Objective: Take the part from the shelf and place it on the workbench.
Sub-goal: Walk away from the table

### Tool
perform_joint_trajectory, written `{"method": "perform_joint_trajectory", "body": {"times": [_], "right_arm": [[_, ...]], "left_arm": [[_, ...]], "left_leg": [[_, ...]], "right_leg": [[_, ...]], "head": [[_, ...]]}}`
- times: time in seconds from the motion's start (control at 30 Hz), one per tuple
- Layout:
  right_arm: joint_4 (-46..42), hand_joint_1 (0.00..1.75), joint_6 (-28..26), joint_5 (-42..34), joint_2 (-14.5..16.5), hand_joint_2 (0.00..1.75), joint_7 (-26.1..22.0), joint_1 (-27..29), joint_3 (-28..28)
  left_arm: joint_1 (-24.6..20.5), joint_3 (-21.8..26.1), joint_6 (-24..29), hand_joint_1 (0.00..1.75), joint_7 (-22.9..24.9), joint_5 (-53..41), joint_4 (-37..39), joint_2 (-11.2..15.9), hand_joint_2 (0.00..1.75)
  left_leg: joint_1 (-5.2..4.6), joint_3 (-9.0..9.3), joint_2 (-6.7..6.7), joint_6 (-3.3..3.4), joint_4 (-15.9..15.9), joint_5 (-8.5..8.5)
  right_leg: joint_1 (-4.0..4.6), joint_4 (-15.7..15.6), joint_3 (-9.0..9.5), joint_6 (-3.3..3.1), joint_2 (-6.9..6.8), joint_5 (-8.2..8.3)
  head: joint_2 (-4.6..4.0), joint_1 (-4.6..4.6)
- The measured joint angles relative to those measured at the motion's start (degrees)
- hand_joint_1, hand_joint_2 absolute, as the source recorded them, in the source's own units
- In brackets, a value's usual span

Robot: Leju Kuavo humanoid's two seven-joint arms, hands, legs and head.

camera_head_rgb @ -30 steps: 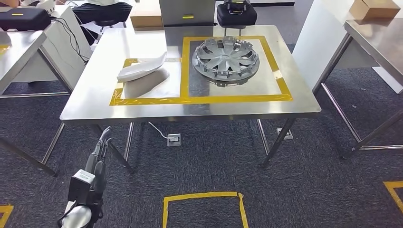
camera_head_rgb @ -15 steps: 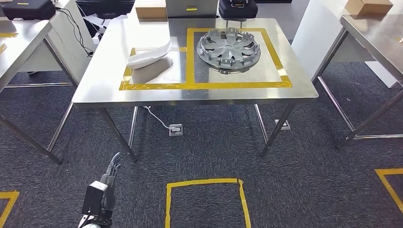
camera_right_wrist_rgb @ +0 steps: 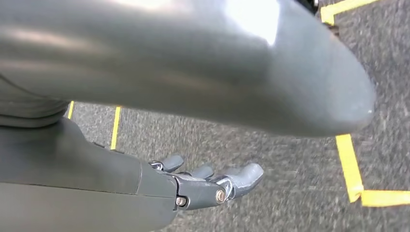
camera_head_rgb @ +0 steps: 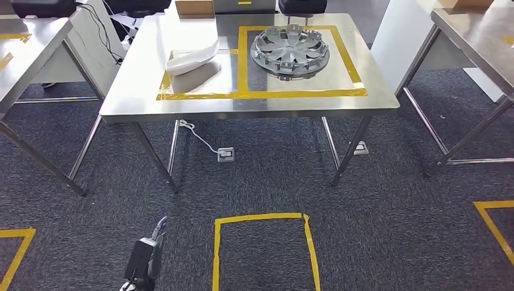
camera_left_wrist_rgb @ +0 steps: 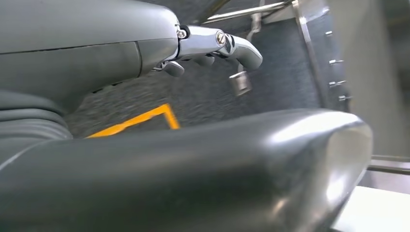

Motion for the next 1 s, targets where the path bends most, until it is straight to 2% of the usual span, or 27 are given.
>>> {"method": "perform_joint_trajectory", "body": {"times": [0.03, 0.07, 0.1, 0.13, 0.17, 0.2, 0.23, 0.27, 0.3, 0.33, 0.37, 0.4, 0.47, 0.5, 0.53, 0.57, 0.63, 0.67, 0.7, 0.73, 0.8, 0.83, 0.87, 0.9, 0.97, 1.0], "right_arm": [[0.0, 0.00, 0.2, 0.0, 0.1, 0.00, 0.0, 0.0, 0.0], [0.0, 0.00, 0.3, 0.0, 0.1, 0.00, 0.0, 0.0, 0.1], [0.0, 0.00, 0.3, 0.0, 0.2, 0.00, 0.0, 0.0, 0.1], [0.0, 0.00, 0.2, 0.1, 0.2, 0.00, 0.0, 0.0, 0.1], [0.0, 0.00, 0.1, 0.1, 0.2, 0.00, 0.0, 0.1, 0.1], [0.0, 0.00, 0.1, 0.3, 0.2, 0.00, 0.0, 0.1, 0.2], [0.0, 0.00, 0.0, 0.4, 0.3, 0.00, 0.0, 0.1, 0.2], [0.0, 0.00, -0.1, 0.5, 0.3, 0.00, 0.0, 0.1, 0.2], [0.0, 0.00, -0.1, 0.6, 0.3, 0.00, 0.1, 0.1, 0.3], [0.0, 0.00, -0.1, 0.6, 0.3, 0.00, 0.1, 0.1, 0.3], [0.0, 0.00, -0.1, 0.7, 0.3, 0.00, 0.3, 0.1, 0.3], [0.0, 0.00, 0.0, 0.7, 0.3, 0.00, 0.5, 0.1, 0.4], [0.0, 0.00, 0.2, 0.9, 0.3, 0.00, 1.0, 0.1, 0.4], [0.0, 0.00, 0.3, 1.1, 0.3, 0.00, 1.1, 0.2, 0.4], [0.0, 0.00, 0.4, 1.3, 0.3, 0.00, 1.2, 0.2, 0.4], [0.0, 0.00, 0.5, 1.4, 0.3, 0.00, 1.1, 0.2, 0.5], [0.0, 0.00, 1.0, 1.8, 0.2, 0.00, 1.1, 0.2, 0.6], [0.0, 0.00, 1.5, 2.0, 0.1, 0.00, 1.1, 0.2, 0.8], [0.0, 0.00, 2.2, 2.2, 0.1, 0.00, 1.2, 0.2, 1.0], [0.0, 0.00, 3.2, 2.5, 0.1, 0.00, 1.5, 0.1, 1.3], [0.0, 0.00, 5.8, 2.9, 0.0, 0.00, 2.8, -0.1, 2.0], [0.0, 0.00, 6.9, 2.9, 0.1, 0.00, 3.6, -0.2, 2.2], [0.0, 0.00, 7.6, 2.9, 0.1, 0.00, 4.2, -0.3, 2.3], [0.1, 0.00, 8.0, 2.9, 0.1, 0.00, 4.5, -0.3, 2.5], [0.1, 0.00, 8.2, 2.9, 0.2, 0.00, 4.6, -0.3, 2.8], [0.1, 0.00, 8.2, 2.9, 0.2, 0.00, 4.7, -0.3, 2.9]], "left_arm": [[-0.2, 0.0, 0.1, 0.00, 0.0, 0.2, 1.9, 0.0, 0.00], [-0.5, -0.1, 0.1, 0.00, 0.0, 0.4, 3.7, 0.0, 0.00], [-0.8, -0.1, 0.1, 0.00, 0.0, 0.4, 5.5, 0.0, 0.00], [-1.2, -0.1, 0.1, 0.00, 0.0, 0.4, 7.5, 0.0, 0.00], [-1.5, -0.1, -0.1, 0.00, 0.2, 0.4, 9.5, 0.0, 0.00], [-1.9, 0.0, -0.4, 0.00, 0.8, 0.4, 11.9, 0.0, 0.00], [-2.2, 0.0, -0.9, 0.00, 1.7, 0.4, 14.3, 0.1, 0.00], [-2.4, 0.1, -1.5, 0.00, 3.1, 0.5, 16.5, 0.1, 0.00], [-2.5, 0.3, -2.2, 0.00, 4.7, 0.7, 18.5, 0.1, 0.00], [-2.5, 0.5, -2.8, 0.00, 6.4, 1.0, 20.3, 0.1, 0.00], [-2.5, 0.7, -3.6, 0.00, 8.2, 1.3, 21.9, 0.1, 0.00], [-2.3, 1.0, -4.4, 0.00, 10.4, 1.7, 23.3, 0.1, 0.00], [-1.6, 1.6, -6.1, 0.00, 15.3, 2.4, 25.7, 0.1, 0.87], [-1.2, 1.9, -7.0, 0.00, 17.9, 2.7, 26.7, 0.0, 1.31], [-0.9, 2.1, -7.8, 0.00, 20.6, 3.0, 27.5, 0.0, 1.75], [-0.7, 2.4, -8.6, 0.00, 23.2, 3.3, 28.2, -0.1, 1.75], [-0.3, 2.8, -9.2, 0.00, 28.6, 3.9, 29.4, -0.5, 1.75], [-0.1, 3.1, -9.1, 0.00, 30.8, 4.3, 29.8, -0.8, 1.75], [0.0, 3.4, -8.8, 0.00, 32.7, 4.7, 30.1, -1.1, 1.75], [0.1, 3.8, -8.6, 0.00, 34.2, 5.1, 30.4, -1.4, 1.75], [0.1, 4.6, -8.5, 0.00, 35.8, 6.1, 30.6, -2.0, 1.75], [0.0, 5.0, -8.5, 0.00, 36.1, 6.4, 30.6, -2.2, 1.75], [-0.1, 5.4, -8.6, 0.00, 36.3, 6.6, 30.7, -2.3, 1.75], [-0.1, 5.7, -8.6, 0.00, 36.4, 6.7, 30.8, -2.4, 1.75], [-0.2, 6.2, -8.7, 0.00, 36.4, 6.9, 30.9, -2.4, 1.75], [-0.2, 6.3, -8.7, 0.00, 36.4, 7.0, 30.9, -2.5, 1.75]], "left_leg": [[0.05, -0.59, -0.06, -0.31, 1.7, -1.90], [0.22, -1.44, -0.11, -0.59, 4.6, -4.68], [0.35, -2.37, -0.12, -0.88, 8.2, -7.49], [0.49, -3.05, -0.12, -1.14, 11.8, -9.40], [0.60, -3.16, -0.11, -1.38, 14.3, -10.04], [0.71, -2.38, -0.11, -1.60, 14.9, -9.39], [0.86, -0.59, -0.10, -1.79, 13.5, -7.93], [1.03, 2.02, -0.09, -1.96, 10.4, -6.58], [1.06, 4.92, -0.10, -2.08, 6.4, -6.25], [1.02, 7.12, -0.15, -1.91, 3.0, -6.52], [0.95, 8.42, -0.21, -1.61, 0.7, -7.21], [0.77, 8.82, -0.25, -1.16, -0.4, -7.83], [0.72, 8.37, -0.16, -0.02, -0.6, -7.58], [0.73, 8.15, -0.05, 0.55, -0.6, -7.27], [0.77, 7.84, 0.06, 1.06, -0.6, -6.88], [0.77, 7.43, 0.15, 1.44, -0.6, -6.48], [0.62, 6.42, 0.16, 1.74, -0.5, -5.74], [0.53, 5.92, 0.14, 1.73, -0.4, -5.42], [0.47, 5.51, 0.11, 1.67, -0.3, -5.12], [0.44, 5.19, 0.08, 1.56, -0.1, -4.87], [0.39, 4.81, 0.05, 1.23, 0.1, -4.48], [0.31, 4.68, 0.06, 0.99, 0.2, -4.33], [0.18, 4.55, 0.09, 0.96, 0.3, -4.31], [0.06, 4.45, 0.13, 0.98, 0.3, -4.25], [-0.03, 4.36, 0.15, 1.01, 0.2, -4.10], [0.01, 4.36, 0.16, 0.81, 0.1, -3.88]], "right_leg": [[-0.22, -0.2, -0.48, -0.28, -0.10, 0.69], [-0.33, -0.3, -1.09, -0.45, -0.19, 1.29], [-0.37, -0.2, -1.83, -0.56, -0.23, 1.83], [-0.40, -0.1, -2.62, -0.51, -0.30, 2.34], [-0.46, 0.2, -3.49, -0.41, -0.37, 2.85], [-0.57, 0.5, -4.39, -0.26, -0.42, 3.30], [-0.72, 0.8, -5.31, -0.04, -0.44, 3.70], [-0.86, 1.3, -6.15, 0.22, -0.45, 4.04], [-0.91, 1.7, -6.91, 0.53, -0.43, 4.31], [-0.91, 2.1, -7.44, 0.88, -0.41, 4.54], [-0.84, 2.4, -7.76, 1.25, -0.40, 4.78], [-0.81, 2.5, -7.91, 1.62, -0.39, 5.03], [-0.98, 2.7, -7.95, 2.38, -0.35, 5.31], [-1.12, 3.4, -8.23, 2.71, -0.32, 4.63], [-1.20, 5.3, -8.95, 2.99, -0.30, 3.05], [-1.25, 8.4, -10.08, 3.20, -0.27, 0.75], [-1.21, 16.1, -12.71, 3.43, -0.23, -3.93], [-1.19, 18.4, -13.21, 3.43, -0.21, -5.05], [-1.15, 18.7, -12.58, 3.34, -0.20, -5.08], [-1.09, 16.5, -10.71, 3.14, -0.19, -4.11], [-0.86, 8.1, -5.02, 2.44, -0.15, -1.51], [-0.68, 4.7, -2.95, 2.11, -0.14, -0.66], [-0.60, 2.6, -1.82, 1.96, -0.16, -0.29], [-0.52, 1.9, -1.64, 1.90, -0.19, -0.33], [-0.49, 1.8, -1.83, 1.84, -0.26, 0.00], [-0.42, 1.9, -1.92, 1.67, -0.26, 0.05]], "head": [[-0.01, -0.13], [-0.01, -0.27], [-0.01, -0.45], [-0.01, -0.54], [-0.01, -0.57], [-0.01, -0.59], [0.00, -0.62], [-0.01, -0.67], [0.00, -0.80], [0.00, -0.90], [-0.01, -0.94], [-0.01, -0.93], [-0.01, -0.80], [-0.01, -0.72], [-0.01, -0.63], [-0.01, -0.50], [-0.01, -0.29], [-0.01, -0.24], [-0.01, -0.19], [-0.01, -0.13], [-0.01, 0.01], [-0.01, 0.04], [-0.01, 0.05], [-0.01, 0.02], [-0.01, -0.05], [-0.01, -0.09]]}}
